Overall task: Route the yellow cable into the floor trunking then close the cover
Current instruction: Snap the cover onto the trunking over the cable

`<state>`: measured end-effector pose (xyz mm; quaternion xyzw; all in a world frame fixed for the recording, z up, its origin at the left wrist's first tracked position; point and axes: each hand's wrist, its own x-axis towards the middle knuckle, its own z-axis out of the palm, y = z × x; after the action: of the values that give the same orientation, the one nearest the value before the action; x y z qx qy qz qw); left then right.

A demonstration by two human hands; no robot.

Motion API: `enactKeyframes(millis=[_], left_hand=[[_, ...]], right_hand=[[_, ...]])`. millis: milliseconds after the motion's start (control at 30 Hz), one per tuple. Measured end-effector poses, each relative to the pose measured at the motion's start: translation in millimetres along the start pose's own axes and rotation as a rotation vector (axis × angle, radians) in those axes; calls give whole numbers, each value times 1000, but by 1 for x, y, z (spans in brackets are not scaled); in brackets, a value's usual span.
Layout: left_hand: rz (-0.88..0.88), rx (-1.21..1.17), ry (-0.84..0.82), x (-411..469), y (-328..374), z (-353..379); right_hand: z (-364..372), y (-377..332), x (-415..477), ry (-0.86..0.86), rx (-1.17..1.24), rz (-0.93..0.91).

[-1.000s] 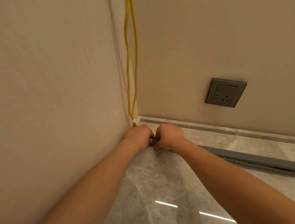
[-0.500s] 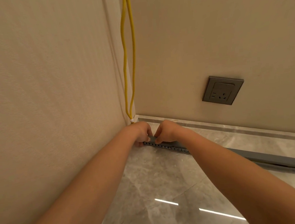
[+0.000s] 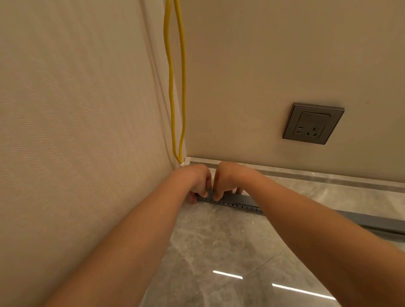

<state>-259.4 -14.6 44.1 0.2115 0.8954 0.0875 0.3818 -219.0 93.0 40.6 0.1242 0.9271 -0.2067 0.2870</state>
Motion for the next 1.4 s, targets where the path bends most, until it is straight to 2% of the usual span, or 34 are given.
enactKeyframes(millis=[200,400,500,600,700,767,867,967,1067,1133,1267,1400], left_hand=[[47,237,59,-1,8,-5],[32,140,64,-4,3,-4],[42,171,94,-6,2,0],[51,372,174,-7,5,9],[44,635,272,-6,12,22],[50,722,329,-5,13,30],[52,735,433,-12,8,41],[189,763,571,-17,6,57],[407,530,590,-19,12,80],[469,420,574,-18,23,92],[427,421,659,-9,34,102],[412,495,674,-4,33,102]], right_hand=[[-2,3,7,-53,43,30],[2,7,5,-12,68,-2],[10,15,0,57,69,-57],[27,27,-8,132,78,-161],[57,42,-18,318,180,-242],[67,49,-22,390,203,-277],[56,59,-31,304,171,-293],[44,78,-42,261,54,-217],[39,98,-54,286,-48,-94],[41,105,-58,342,-85,-59],[52,110,-61,459,-208,-137],[55,111,-60,526,-302,-179]])
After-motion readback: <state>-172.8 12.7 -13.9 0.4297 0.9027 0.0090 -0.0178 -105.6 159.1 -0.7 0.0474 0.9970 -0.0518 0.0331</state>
